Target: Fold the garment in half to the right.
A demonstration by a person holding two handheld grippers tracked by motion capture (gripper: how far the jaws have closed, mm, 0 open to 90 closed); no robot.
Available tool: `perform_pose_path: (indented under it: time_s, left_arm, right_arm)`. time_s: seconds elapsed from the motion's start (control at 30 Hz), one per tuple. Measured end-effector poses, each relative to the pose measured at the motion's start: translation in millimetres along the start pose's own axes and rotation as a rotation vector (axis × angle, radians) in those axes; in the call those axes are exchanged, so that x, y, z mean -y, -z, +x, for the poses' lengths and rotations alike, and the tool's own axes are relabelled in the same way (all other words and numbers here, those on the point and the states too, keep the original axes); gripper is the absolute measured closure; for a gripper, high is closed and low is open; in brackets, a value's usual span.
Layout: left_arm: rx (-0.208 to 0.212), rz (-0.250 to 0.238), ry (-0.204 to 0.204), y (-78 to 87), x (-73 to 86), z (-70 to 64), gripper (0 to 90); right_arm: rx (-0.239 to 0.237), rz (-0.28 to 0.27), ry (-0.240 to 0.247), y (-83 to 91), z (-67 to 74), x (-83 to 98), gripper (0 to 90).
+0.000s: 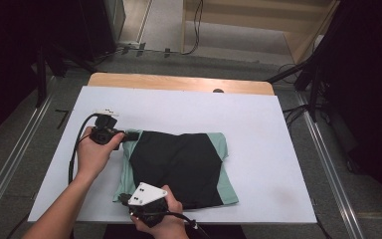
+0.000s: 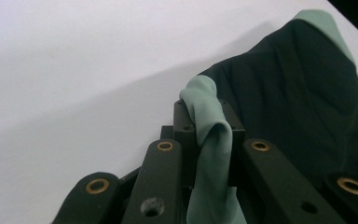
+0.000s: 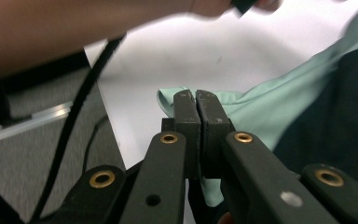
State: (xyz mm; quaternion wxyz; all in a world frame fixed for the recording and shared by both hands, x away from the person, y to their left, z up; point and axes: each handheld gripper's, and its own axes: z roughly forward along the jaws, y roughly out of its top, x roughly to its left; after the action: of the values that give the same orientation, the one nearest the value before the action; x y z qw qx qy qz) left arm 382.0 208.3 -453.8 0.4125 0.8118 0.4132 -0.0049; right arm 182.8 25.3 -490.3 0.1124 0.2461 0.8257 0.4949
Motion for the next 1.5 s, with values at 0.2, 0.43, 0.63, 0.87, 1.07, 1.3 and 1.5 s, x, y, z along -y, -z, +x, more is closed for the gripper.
perform_pose_path:
  time_s: [0.2,0.43,0.63,0.87,1.07,1.3,1.5]
  left_arm:
    - [-0.054,-0.022,-0.012,18.4,-8.6,-8.1,81.8]
    - [-0.073,-0.031,-0.026,14.5,-21.3,-23.9,81.7]
    - [-0.076,-0.035,-0.041,-0.4,-33.3,-39.1,81.7]
    - [-0.046,-0.049,-0.056,-20.0,-49.3,-59.8,81.7]
    - [-0.008,-0.049,-0.092,-36.8,-63.1,-81.3,81.4]
    - [0.04,-0.045,-0.114,-61.5,-74.9,-98.9,81.4]
    - [0.068,-0.03,-0.121,-88.6,-83.3,-110.0,81.3]
  right_arm:
    - [0.022,-0.104,-0.035,26.8,-7.1,-6.9,86.3]
    - [0.072,-0.173,-0.06,55.9,-20.3,-4.8,86.3]
    - [0.123,-0.203,-0.114,81.5,-35.0,9.0,86.3]
    - [0.181,-0.223,-0.162,109.9,-49.7,26.2,86.3]
    - [0.228,-0.24,-0.213,136.8,-62.5,42.3,86.3]
    - [0.279,-0.233,-0.258,156.4,-70.7,61.5,86.3]
    - [0.322,-0.215,-0.29,167.6,-80.0,75.8,86.3]
